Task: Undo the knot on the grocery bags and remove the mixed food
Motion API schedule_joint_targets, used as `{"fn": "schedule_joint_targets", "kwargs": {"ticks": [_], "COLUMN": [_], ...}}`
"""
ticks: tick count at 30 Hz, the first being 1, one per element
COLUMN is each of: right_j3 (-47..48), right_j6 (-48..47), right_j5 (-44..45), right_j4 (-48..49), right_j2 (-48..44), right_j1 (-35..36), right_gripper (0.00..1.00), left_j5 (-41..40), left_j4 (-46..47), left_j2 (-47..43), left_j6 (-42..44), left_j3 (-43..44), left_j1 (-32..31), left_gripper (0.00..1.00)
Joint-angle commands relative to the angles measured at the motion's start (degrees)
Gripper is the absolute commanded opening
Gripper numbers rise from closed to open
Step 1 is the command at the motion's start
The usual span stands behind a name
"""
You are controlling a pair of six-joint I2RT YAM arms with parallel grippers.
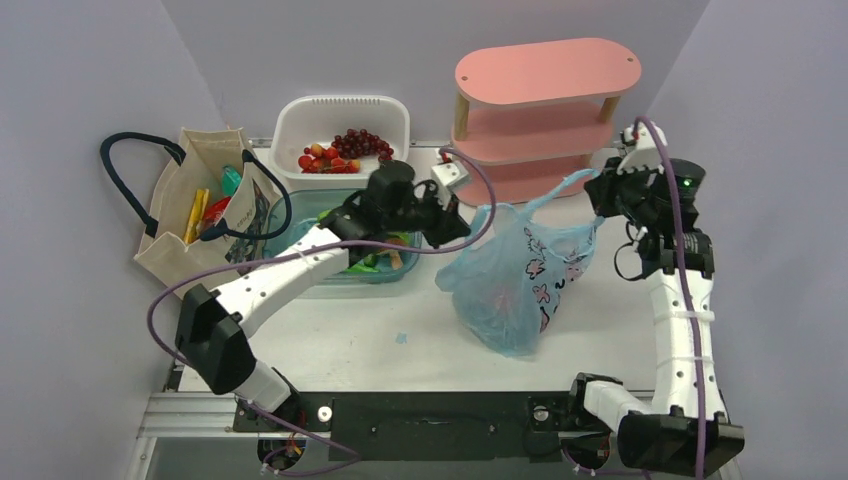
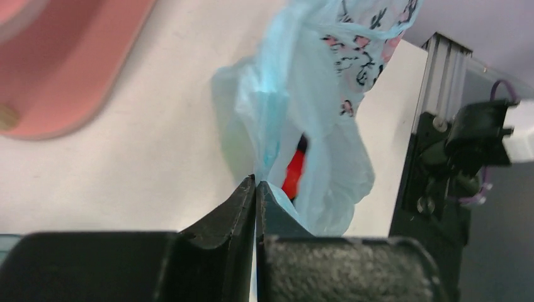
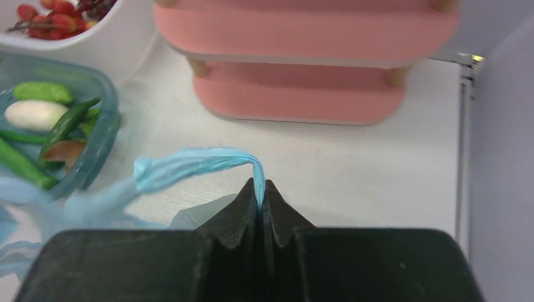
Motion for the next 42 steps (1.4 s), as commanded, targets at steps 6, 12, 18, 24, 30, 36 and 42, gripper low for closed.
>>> {"fn": "schedule_joint_targets", "kwargs": {"ticks": [6, 12, 18, 24, 30, 36, 42], "right_j3": [0.39, -0.42, -7.01, -15.0, -11.75, 2.77, 5.28], "right_j6": [-4.8, -22.72, -37.04, -40.07, -39.9, -47.71, -44.1], "right_j5": [-0.47, 5.38, 14.25, 18.87, 15.54, -2.65, -2.66], "right_j4": [-17.92, -34.44, -40.7, -37.55, -37.62, -55.44, -53.8], "right_j2": [-4.77, -5.22, -7.22, -5.18, -2.75, -4.5, -7.54], "right_j1": [-11.82, -11.86, -11.87, -11.6, -11.72, -9.3, -0.89], "right_gripper": [0.0, 0.0, 0.0, 0.0, 0.01, 0.8, 0.83], "left_j5": [27.49, 21.78, 8.65, -1.17, -4.84, 5.08, 8.55], "left_j4": [-33.24, -62.37, -51.47, -27.96, -26.7, -32.57, -25.33], "left_j2": [-5.48, -6.11, -19.27, -23.1, -22.71, -30.09, -34.7], "left_j6": [48.64, 80.72, 86.7, 79.38, 74.34, 60.29, 46.04], "left_j3": [11.7, 9.88, -20.68, -36.81, -35.45, -23.7, -18.14], "left_j1": [10.69, 5.33, -1.4, -5.86, -5.78, -4.93, -2.89], "left_gripper": [0.0, 0.0, 0.0, 0.0, 0.0, 0.39, 0.45]}}
